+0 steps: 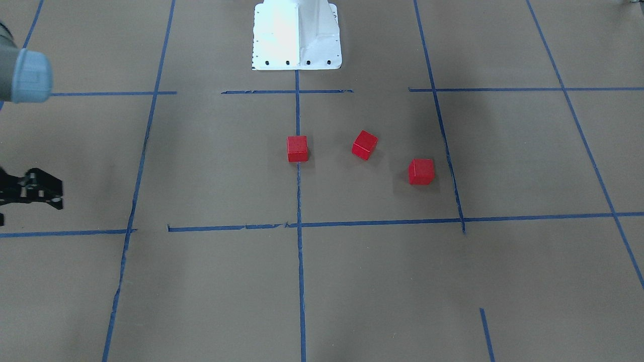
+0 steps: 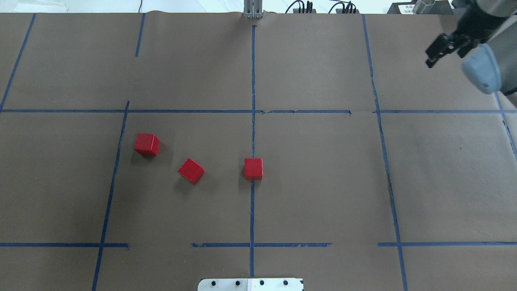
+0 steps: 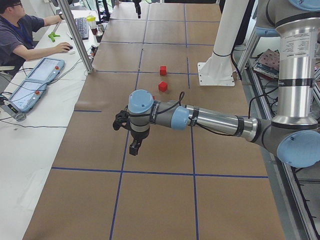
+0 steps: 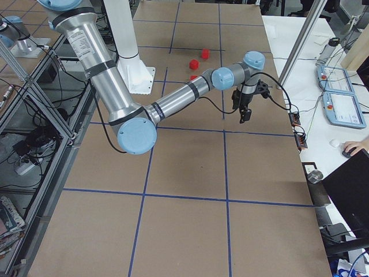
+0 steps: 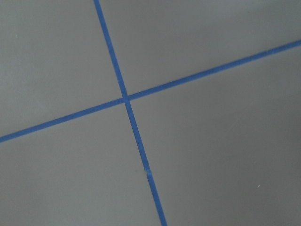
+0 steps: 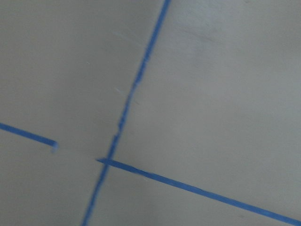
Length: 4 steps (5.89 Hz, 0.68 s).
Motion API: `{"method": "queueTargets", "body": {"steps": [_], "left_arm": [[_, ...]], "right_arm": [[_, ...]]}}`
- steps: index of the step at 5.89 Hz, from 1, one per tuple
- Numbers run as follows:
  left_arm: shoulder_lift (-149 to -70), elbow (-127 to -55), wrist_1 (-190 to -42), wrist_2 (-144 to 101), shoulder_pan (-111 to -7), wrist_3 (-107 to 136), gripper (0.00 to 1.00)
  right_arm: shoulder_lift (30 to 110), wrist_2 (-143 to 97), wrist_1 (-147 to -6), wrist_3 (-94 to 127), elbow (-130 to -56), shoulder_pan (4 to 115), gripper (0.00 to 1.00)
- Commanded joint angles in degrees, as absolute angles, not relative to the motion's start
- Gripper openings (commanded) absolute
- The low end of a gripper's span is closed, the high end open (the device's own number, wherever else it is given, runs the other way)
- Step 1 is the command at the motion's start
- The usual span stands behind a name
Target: Form red blocks into L shape at center
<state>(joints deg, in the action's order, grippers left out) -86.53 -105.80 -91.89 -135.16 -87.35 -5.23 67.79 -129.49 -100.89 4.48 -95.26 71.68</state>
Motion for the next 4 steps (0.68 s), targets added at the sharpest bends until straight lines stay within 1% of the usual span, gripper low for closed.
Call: {"method": "queueTargets", "body": {"steps": [1,2,3,4], "left_arm": [[-87.3,-108.2,-96.4,-136.3,-82.4,-2.6,1.0],[-87.4,-108.2,-103.2,-136.2,-76.5,-2.5,1.0],[-88.2,-108.3,-107.8,-136.3,-72.4,-1.3,1.0],[-91.6,-109.1,-107.8,-136.1,-68.8,4.5,1.0]], "right_arm": [[85.2,-130.1,-100.8,-14.9,-101.1,83.3,0.99],[96.0,-129.6,-99.8,-16.9,-105.0,86.4,0.99],[99.8,-130.0,-99.1,-16.1,-106.9,88.8,0.99],[101.6,-130.0,-99.1,-15.4,-107.0,89.3,0.99]]}}
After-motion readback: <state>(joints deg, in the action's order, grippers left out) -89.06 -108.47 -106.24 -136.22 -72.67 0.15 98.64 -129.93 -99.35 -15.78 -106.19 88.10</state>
